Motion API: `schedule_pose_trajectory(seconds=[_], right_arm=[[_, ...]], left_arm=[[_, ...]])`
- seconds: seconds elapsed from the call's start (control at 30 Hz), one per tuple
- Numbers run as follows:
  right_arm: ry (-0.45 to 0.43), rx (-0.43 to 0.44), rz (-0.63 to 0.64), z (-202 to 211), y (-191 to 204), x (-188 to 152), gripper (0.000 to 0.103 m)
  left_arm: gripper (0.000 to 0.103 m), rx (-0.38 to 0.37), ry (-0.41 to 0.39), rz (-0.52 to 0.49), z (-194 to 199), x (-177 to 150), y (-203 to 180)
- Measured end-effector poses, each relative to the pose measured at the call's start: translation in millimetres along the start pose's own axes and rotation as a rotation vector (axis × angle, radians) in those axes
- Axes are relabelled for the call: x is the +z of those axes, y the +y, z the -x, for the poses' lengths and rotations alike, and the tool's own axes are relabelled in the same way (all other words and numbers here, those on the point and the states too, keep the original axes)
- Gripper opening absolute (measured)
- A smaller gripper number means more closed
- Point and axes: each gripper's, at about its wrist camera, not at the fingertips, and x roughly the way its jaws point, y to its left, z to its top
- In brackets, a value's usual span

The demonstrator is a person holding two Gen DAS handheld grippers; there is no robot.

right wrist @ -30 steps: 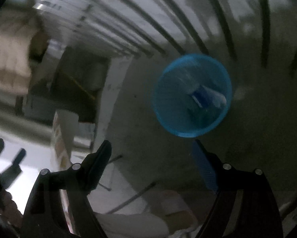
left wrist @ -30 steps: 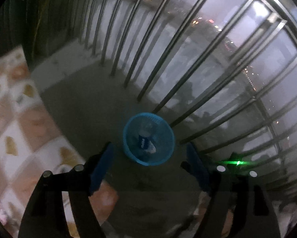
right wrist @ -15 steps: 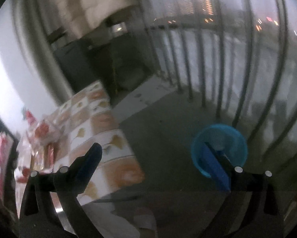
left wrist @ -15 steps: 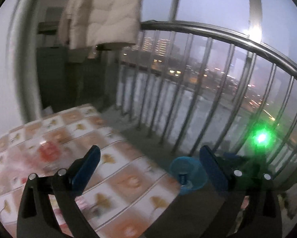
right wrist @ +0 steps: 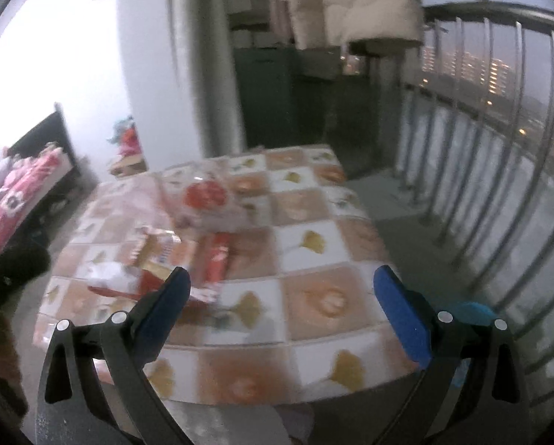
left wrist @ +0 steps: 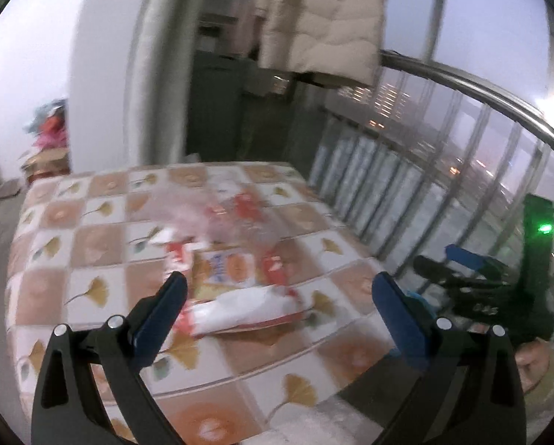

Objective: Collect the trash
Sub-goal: 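Move both tools back to the red-and-white snack bag on the table, then grasp the red-and-white snack bag with the left tool while the right tool grasps the yellow Enaak packet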

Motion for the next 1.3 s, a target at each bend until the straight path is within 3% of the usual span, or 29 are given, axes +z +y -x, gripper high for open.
schedule_pose_trajectory(seconds=[0.1, 0.27, 0.4, 0.57, 0.83, 0.97, 1.03, 1.07, 1.1, 1.2, 1.3], right_arm=[[-0.026, 0.030, 0.005, 2, 12, 1, 0.095], [-0.045, 0.090, 0.029, -1, 24, -9, 0.095], [-0.009, 0.129, 0.115, -16, 45, -22, 0.095], [0.074, 0.191, 0.131, -33, 56, -21, 0.095], [0.186, 0.456, -0.119, -55, 44, -9, 0.093], [0.221, 0.540, -0.243, -69, 39, -3, 0.080], [0.237, 0.566, -0.291, -77, 40, 5, 0.070], [0.249, 0.581, -0.307, -83, 43, 9, 0.061], [0.260, 0.591, -0.316, -88, 46, 13, 0.050], [0.303, 0.625, -0.319, -109, 63, 24, 0.030], [0.376, 0.649, -0.290, -125, 80, 22, 0.023]], left_arm=[[0.098, 0.009, -0.005, 0.047, 7, -13, 20], [0.097, -0.047, 0.047, 0.134, 11, -37, 48], [0.097, -0.044, 0.046, 0.186, 12, -55, 60], [0.097, -0.040, 0.008, 0.234, 8, -64, 74], [0.097, -0.037, -0.008, 0.300, -4, -62, 99], [0.097, -0.034, -0.040, 0.310, -6, -54, 108], [0.087, -0.045, -0.052, 0.326, -9, -47, 113], [0.085, -0.044, -0.056, 0.332, -10, -44, 115], [0.079, -0.041, -0.062, 0.340, -12, -41, 117], [0.058, -0.054, -0.048, 0.376, -21, -34, 123], [0.040, -0.092, -0.009, 0.402, -32, -34, 126]])
